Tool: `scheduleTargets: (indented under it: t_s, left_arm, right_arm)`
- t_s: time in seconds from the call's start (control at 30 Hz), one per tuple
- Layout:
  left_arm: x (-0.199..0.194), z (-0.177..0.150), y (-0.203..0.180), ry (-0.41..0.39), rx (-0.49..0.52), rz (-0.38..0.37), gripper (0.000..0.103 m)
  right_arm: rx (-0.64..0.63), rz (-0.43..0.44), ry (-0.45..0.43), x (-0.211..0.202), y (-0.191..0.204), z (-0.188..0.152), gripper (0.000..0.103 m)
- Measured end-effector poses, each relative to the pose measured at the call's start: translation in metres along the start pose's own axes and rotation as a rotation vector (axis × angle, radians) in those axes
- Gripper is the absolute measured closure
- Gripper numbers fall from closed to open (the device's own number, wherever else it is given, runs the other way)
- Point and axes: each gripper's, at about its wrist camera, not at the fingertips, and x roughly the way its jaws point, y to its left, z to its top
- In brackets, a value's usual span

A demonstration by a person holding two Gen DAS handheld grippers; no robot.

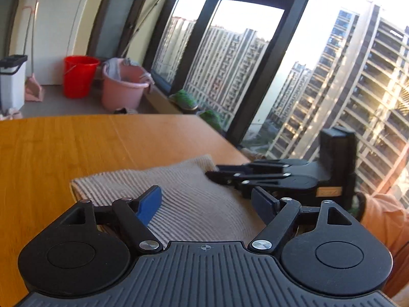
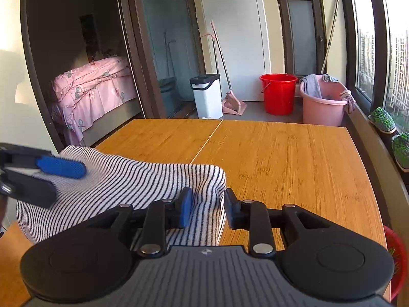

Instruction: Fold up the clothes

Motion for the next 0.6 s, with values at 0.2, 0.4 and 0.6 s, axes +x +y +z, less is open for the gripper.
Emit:
scheduleTargets:
  t_s: [0.2, 0.4, 0.6]
  left_arm:
    - [0.0, -0.002, 0.011, -0.008, -0.044, 0.041, 0.03]
    - [-0.002, -0.004, 0.013, -0.036, -0.069, 0.068, 0.03]
    - [-0.012, -0.012, 0.021, -0.036, -0.14, 0.135, 0.022]
  right_arm:
    - [0.147, -0.057, -0.044, -0.05, -0.011, 0.0, 0.028]
    - [0.55, 0.179, 0.084, -0.067, -0.014, -0.035, 0.005]
    - [0.753, 0.144, 0.149, -0.027, -0.011, -0.059, 0.004]
